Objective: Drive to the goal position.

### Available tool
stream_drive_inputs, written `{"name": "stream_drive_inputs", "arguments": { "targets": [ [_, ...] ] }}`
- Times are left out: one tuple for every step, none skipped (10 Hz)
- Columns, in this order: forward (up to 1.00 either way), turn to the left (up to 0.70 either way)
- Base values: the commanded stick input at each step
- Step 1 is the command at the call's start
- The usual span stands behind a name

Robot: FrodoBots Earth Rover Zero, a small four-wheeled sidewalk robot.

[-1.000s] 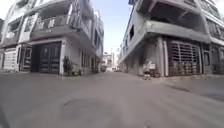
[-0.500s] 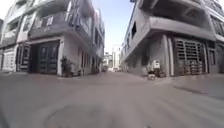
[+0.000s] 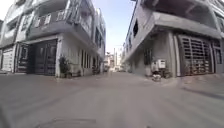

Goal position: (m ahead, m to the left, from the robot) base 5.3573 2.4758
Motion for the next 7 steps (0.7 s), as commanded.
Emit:
{"name": "stream_drive_inputs", "arguments": {
  "targets": [
    [1.0, 0.0],
    [1.0, 0.0],
    [1.0, 0.0],
    [1.0, 0.0],
    [1.0, 0.0],
    [1.0, 0.0],
    [1.0, 0.0]
  ]
}}
